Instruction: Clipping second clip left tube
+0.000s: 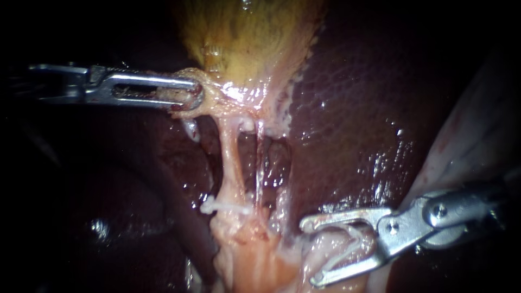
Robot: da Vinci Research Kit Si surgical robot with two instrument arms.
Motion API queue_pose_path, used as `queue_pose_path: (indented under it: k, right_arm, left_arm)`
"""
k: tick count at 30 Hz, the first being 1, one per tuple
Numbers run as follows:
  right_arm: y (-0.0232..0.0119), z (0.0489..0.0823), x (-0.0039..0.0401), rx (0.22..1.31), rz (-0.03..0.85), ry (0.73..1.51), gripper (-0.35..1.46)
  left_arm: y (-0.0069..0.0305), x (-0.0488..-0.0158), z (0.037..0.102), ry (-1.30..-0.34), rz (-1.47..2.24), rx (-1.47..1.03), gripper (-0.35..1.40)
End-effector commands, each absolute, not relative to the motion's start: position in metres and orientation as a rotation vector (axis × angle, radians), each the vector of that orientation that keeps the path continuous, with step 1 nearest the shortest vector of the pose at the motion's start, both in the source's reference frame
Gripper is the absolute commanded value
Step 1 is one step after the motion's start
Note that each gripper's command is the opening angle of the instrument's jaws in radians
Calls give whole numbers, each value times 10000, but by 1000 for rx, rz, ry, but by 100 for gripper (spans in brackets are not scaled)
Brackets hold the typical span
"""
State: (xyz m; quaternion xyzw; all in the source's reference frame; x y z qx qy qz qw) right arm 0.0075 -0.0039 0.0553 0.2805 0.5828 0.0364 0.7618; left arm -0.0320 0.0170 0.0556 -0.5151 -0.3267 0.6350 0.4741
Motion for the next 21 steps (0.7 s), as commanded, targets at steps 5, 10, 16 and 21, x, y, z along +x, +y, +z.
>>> queue_pose_path:
  k: [5, 10, 16, 21]
  right_arm:
    - [-38, 553, 75, 610, 80, 1268, 49]
    - [-36, 551, 78, 610, 83, 1268, 49]
    - [-30, 545, 108, 629, 133, 1254, 49]
    - [-8, 547, 150, 664, 225, 1234, 49]
  left_arm:
    - [187, -288, 527, -811, 1538, -1254, -35]
    - [197, -252, 503, -790, 1502, -1263, -35]
    - [191, -244, 505, -781, 1503, -1262, -35]
    - [186, -250, 507, -775, 1504, -1263, -35]
